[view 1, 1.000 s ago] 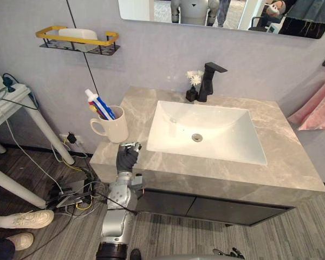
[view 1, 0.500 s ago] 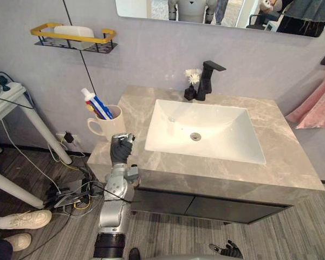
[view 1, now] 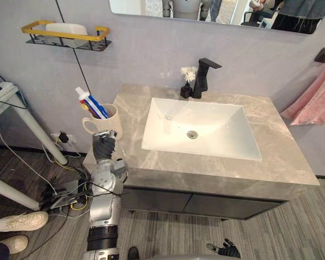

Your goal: Organize washtable

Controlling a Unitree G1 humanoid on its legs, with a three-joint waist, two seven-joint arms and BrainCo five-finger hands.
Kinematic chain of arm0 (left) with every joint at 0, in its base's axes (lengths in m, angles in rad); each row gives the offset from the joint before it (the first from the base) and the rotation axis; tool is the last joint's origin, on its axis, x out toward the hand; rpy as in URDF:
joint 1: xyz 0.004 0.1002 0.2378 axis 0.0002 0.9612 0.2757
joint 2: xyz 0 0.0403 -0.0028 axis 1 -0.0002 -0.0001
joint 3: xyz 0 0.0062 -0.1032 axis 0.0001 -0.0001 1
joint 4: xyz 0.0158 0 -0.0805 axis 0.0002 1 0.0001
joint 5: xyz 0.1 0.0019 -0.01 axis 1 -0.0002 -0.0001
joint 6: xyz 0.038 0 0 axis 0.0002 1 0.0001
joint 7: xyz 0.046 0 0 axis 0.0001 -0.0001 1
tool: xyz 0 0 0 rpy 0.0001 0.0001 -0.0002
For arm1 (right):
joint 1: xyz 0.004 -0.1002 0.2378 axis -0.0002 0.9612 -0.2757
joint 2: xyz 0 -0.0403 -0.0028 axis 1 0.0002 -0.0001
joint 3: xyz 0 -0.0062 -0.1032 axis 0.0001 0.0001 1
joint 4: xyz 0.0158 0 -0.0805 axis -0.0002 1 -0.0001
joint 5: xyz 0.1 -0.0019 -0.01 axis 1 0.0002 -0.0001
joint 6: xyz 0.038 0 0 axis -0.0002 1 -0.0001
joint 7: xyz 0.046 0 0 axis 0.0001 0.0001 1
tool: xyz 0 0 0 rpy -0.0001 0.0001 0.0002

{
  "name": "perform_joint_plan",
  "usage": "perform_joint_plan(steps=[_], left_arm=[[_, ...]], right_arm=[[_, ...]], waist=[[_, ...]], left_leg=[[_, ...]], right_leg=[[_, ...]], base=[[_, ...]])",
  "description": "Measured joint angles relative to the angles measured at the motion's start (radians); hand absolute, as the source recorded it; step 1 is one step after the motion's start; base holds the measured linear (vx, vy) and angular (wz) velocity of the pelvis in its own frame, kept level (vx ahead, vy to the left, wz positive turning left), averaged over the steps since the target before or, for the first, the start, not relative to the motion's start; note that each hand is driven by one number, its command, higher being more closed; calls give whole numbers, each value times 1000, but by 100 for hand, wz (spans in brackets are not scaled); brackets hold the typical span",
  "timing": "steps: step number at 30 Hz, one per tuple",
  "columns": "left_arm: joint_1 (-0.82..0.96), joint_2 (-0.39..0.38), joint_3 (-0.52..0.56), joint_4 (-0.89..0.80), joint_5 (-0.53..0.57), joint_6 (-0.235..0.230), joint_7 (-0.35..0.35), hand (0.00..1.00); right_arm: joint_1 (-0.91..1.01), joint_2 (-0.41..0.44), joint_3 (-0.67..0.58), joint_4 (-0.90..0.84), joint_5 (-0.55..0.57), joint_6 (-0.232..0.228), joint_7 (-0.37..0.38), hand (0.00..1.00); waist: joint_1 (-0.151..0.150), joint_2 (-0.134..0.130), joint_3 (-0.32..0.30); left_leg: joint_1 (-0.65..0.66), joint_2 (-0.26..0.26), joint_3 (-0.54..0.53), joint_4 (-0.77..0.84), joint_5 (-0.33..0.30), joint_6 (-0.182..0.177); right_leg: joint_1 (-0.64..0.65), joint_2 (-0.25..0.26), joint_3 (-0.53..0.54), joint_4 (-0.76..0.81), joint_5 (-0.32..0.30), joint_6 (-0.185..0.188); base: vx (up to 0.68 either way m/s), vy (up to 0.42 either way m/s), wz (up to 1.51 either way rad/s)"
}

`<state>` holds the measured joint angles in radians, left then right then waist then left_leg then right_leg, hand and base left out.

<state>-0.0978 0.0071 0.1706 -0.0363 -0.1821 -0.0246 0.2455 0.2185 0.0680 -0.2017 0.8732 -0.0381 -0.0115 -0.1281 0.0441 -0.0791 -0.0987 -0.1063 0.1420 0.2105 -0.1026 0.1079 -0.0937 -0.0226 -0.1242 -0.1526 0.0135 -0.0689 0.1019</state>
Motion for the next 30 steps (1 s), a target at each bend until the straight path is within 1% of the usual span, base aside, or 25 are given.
perform_joint_plan(steps=[6, 11, 17, 19, 25, 28, 30], left_arm=[[-4, 7, 4, 2, 27, 16, 1, 100], [-12, 7, 40, 31, 46, 22, 21, 100], [-21, 18, 64, 41, 68, 38, 23, 100], [-51, 20, 66, 69, 66, 39, 23, 100], [-126, 80, 76, 167, 35, 39, 25, 100], [-127, 86, 77, 176, 35, 39, 27, 100], [-128, 86, 79, 211, 35, 39, 28, 100]], right_arm=[[3, -6, 15, -16, 1, 0, 1, 0], [2, -7, 16, -16, 1, 0, 2, 0], [-5, -12, 33, -18, 8, 0, 3, 0], [-7, -16, 42, -21, 10, 0, 3, 0], [-15, -20, 55, -24, 10, 0, 3, 0], [-16, -21, 55, -24, 11, 0, 3, 0], [-16, -26, 56, -24, 13, 0, 3, 0]], waist=[[-5, 3, 2], [-4, 5, 4], [-4, 7, 20], [-3, 10, 27], [-5, 16, 31], [-5, 17, 32], [-5, 20, 34]], left_leg=[[9, 2, 19, 0, -1, 0], [11, 5, 29, 0, -1, -1], [14, 12, 41, 0, -1, -1], [11, 14, 42, 0, -1, -1], [9, 16, 51, 0, 2, -5], [10, 16, 53, 0, 2, -5], [10, 15, 53, 0, 3, -5]], right_leg=[[0, 1, 20, -7, 7, -1], [-1, 4, 28, -14, 12, -4], [-5, 9, 43, -15, 16, -7], [-9, 12, 44, -14, 18, -8], [-15, 16, 51, -14, 19, -9], [-16, 16, 54, -15, 19, -9], [-17, 16, 55, -15, 19, -9]], base=[[-14, -4, -9], [-7, -7, -6], [-7, -10, -6], [-9, -6, -2], [1, -10, -4], [5, -2, -1], [0, 0, 0]])
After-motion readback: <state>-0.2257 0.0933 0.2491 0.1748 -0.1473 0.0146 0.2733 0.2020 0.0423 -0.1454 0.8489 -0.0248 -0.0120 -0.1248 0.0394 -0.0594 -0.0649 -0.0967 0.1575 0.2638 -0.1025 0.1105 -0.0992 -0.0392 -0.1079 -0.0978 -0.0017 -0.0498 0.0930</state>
